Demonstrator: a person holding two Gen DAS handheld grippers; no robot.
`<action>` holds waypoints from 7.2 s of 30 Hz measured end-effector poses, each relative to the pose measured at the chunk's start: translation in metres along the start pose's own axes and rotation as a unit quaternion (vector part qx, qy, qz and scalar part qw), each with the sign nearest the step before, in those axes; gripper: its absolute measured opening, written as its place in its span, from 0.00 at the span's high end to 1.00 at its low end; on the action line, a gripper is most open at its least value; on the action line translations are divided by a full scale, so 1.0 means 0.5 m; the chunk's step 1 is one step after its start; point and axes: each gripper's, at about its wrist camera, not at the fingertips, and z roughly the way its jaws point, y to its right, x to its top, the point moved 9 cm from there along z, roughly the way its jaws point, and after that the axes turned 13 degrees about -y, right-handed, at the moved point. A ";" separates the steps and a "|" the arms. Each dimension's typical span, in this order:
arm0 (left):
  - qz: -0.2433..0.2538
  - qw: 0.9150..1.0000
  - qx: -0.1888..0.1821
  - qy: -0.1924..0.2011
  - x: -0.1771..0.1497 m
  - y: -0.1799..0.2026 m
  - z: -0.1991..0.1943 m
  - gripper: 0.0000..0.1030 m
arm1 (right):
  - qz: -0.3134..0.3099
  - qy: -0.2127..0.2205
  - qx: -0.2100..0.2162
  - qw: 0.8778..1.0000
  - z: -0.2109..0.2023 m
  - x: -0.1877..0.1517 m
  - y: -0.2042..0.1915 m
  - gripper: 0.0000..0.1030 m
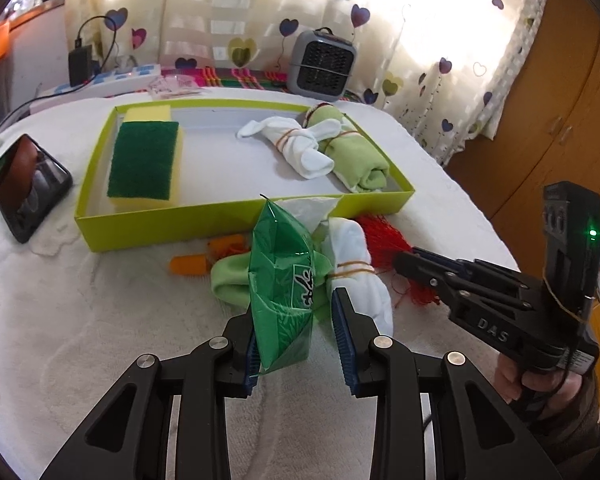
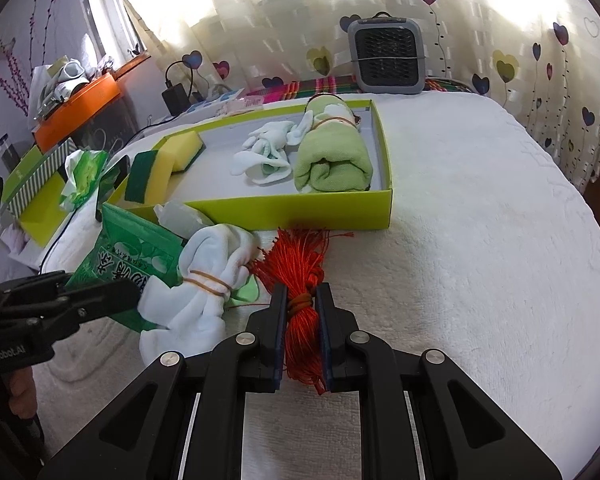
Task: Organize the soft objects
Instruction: 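Lift the packet and yarn with both tools and carry them over the box, then lower the packet and yarn into the box and open both tools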
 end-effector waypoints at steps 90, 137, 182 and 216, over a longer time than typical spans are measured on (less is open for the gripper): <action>-0.030 0.994 0.030 0.104 0.155 -0.089 -0.125 0.83 | -0.034 0.086 0.006 0.996 -0.095 0.132 -0.078 0.86; -0.034 0.998 0.051 0.032 0.309 -0.170 0.043 0.83 | -0.029 0.012 -0.006 0.999 0.113 0.232 -0.115 0.86; -0.032 0.992 0.113 0.047 0.295 -0.185 0.023 0.53 | -0.037 0.014 -0.013 0.999 0.117 0.224 -0.115 0.77; -0.041 0.988 0.135 0.059 0.214 -0.172 -0.030 0.53 | -0.038 0.041 -0.026 0.998 0.062 0.193 -0.128 0.55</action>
